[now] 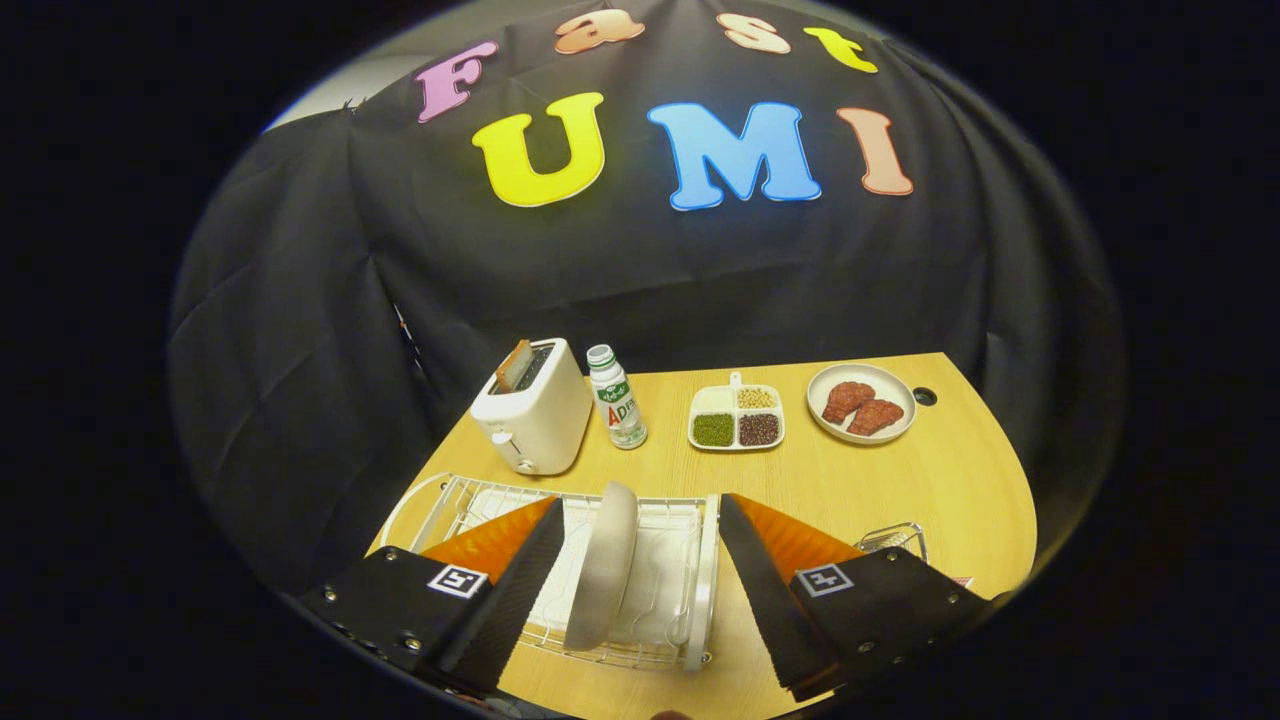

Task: Take the plate from the dish rack, then take the spoon from the basket and place it into the plate.

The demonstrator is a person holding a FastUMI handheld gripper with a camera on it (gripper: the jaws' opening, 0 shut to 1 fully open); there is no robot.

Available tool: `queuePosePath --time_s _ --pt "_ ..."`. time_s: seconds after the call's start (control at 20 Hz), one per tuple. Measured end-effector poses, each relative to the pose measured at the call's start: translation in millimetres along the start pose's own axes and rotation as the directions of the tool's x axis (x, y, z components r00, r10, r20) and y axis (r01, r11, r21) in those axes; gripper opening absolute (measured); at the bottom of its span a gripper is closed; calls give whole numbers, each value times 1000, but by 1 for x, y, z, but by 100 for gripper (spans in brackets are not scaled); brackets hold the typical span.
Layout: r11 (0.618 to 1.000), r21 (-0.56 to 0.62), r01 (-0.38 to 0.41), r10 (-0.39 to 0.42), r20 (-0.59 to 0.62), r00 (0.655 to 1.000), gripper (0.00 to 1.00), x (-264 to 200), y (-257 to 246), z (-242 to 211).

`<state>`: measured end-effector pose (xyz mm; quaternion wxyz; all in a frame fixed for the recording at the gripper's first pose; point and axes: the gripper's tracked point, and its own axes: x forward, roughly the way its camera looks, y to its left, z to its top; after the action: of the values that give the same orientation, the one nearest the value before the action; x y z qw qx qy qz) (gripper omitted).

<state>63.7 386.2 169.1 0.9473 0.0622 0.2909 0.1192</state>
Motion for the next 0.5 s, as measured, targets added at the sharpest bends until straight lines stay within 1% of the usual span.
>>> queuePosePath --time_s 0.2,0.5 --pt "1000 7 0 0 -92 996 99 21 11 -24" --pt "998 -18 66 -68 -203 977 99 52 13 -57"
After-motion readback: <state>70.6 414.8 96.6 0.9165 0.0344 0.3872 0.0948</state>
